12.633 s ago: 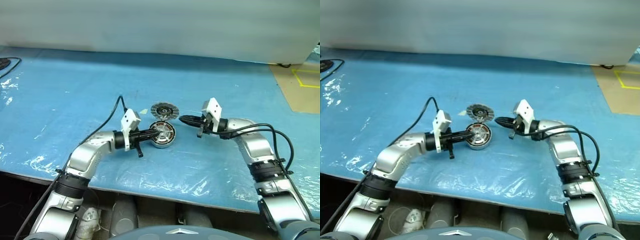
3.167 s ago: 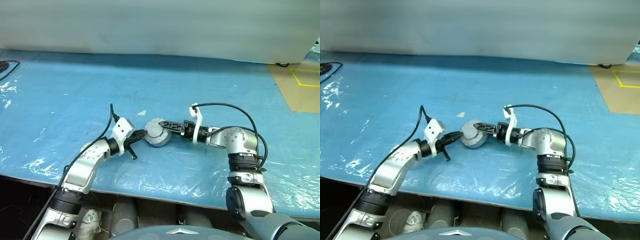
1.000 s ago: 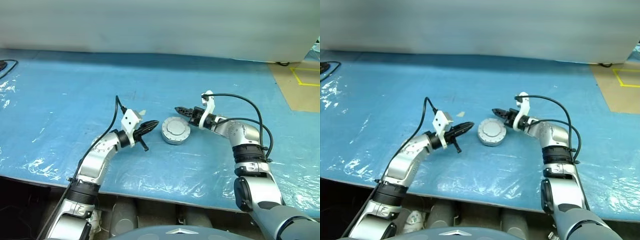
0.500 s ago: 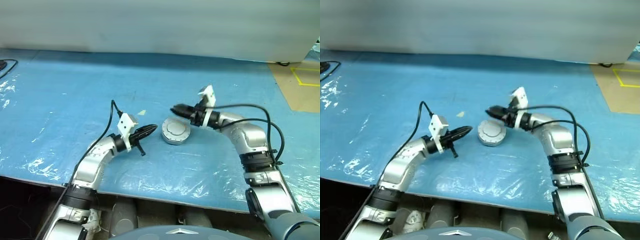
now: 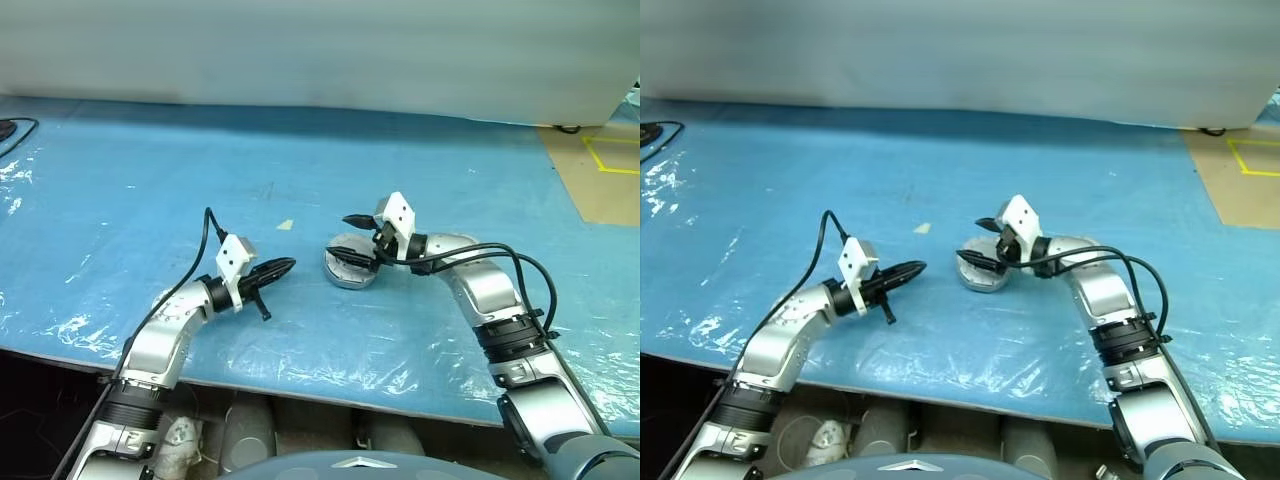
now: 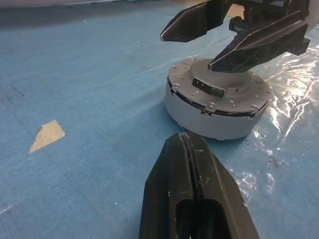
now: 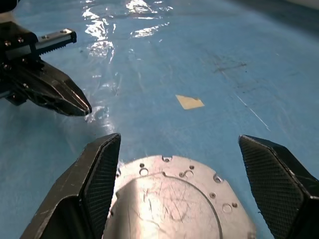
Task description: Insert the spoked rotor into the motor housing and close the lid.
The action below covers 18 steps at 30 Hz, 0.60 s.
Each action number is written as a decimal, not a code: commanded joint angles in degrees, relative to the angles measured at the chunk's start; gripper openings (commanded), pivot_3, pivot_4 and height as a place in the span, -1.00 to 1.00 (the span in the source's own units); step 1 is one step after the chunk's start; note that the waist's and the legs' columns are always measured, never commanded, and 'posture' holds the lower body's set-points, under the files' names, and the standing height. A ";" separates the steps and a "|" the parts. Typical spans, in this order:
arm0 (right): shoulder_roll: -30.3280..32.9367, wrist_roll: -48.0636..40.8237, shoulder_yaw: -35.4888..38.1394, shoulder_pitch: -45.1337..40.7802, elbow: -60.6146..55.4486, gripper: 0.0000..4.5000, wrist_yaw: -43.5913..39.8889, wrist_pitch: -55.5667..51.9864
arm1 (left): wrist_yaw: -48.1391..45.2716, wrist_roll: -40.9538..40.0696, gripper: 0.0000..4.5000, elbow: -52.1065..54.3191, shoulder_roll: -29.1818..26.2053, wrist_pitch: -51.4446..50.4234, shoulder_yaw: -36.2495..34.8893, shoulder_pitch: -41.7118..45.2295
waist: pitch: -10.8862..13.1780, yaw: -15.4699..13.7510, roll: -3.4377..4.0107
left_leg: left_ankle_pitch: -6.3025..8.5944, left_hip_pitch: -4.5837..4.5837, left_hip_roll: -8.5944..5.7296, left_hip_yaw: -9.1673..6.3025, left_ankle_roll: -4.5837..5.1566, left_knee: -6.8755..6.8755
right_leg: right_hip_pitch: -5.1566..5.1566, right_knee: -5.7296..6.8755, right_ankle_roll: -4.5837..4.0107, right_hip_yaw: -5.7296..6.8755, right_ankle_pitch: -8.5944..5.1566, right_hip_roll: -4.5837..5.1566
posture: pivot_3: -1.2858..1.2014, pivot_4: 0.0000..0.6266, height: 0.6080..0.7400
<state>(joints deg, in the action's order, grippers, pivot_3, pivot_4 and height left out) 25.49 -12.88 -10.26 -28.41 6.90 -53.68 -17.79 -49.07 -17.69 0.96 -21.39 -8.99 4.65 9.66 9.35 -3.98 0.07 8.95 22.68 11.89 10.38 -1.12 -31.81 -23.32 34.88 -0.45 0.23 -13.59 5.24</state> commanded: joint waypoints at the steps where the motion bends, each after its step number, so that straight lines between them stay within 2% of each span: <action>1: 1.29 0.29 0.02 0.63 -0.43 0.77 -2.14 2.22 | -0.35 -0.21 -1.00 1.91 -0.20 1.20 0.07 -0.05 | 0.00 0.00 0.00 | 0.01 0.00 0.00 0.00 0.02 0.00 | 0.00 0.01 0.00 0.00 0.00 0.00 | 0.03 -0.52 1.00; 6: 2.39 1.06 -1.18 1.92 -0.93 0.77 -4.23 1.69 | -0.56 -0.09 -1.00 1.30 -0.20 1.34 0.20 0.28 | 0.00 -0.01 0.00 | 0.09 0.00 0.01 -0.01 0.16 -0.11 | 0.01 0.07 0.00 -0.01 0.00 0.00 | 0.03 -0.52 1.00; 9: 1.82 4.29 -2.52 1.98 1.57 0.77 -2.36 3.70 | -0.55 0.12 -1.00 1.09 -0.06 1.49 0.36 0.41 | 0.00 0.09 0.00 | 0.10 -0.01 0.02 -0.02 0.18 -0.18 | 0.01 0.15 0.00 -0.01 0.00 0.00 | 0.03 -0.52 1.00; 13: 1.34 7.25 -4.03 2.11 3.82 0.35 -1.07 6.44 | -0.30 0.46 -1.00 1.19 -0.12 1.73 0.38 0.28 | -0.01 0.08 -0.02 | 0.11 -0.06 0.04 -0.04 0.18 -0.37 | 0.05 0.34 -0.01 -0.03 0.00 0.00 | 0.03 -0.52 1.00; 18: 0.64 7.14 -4.03 1.56 4.05 0.33 -1.02 6.96 | -0.14 0.83 -1.00 1.15 -0.36 1.85 0.24 0.00 | -0.02 0.11 -0.03 | 0.12 -0.51 0.03 -0.03 0.17 -0.40 | 0.35 0.45 -0.04 -0.16 0.02 0.00 | 0.03 -0.52 1.00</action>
<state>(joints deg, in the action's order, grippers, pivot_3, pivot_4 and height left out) 26.42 -7.31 -13.00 -26.72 9.96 -54.84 -11.08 -49.39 -17.10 0.93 -21.35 -8.49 4.96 9.69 9.34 -3.87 0.04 9.07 22.13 11.92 10.35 -0.95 -32.20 -22.96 35.34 -0.49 0.05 -13.58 5.24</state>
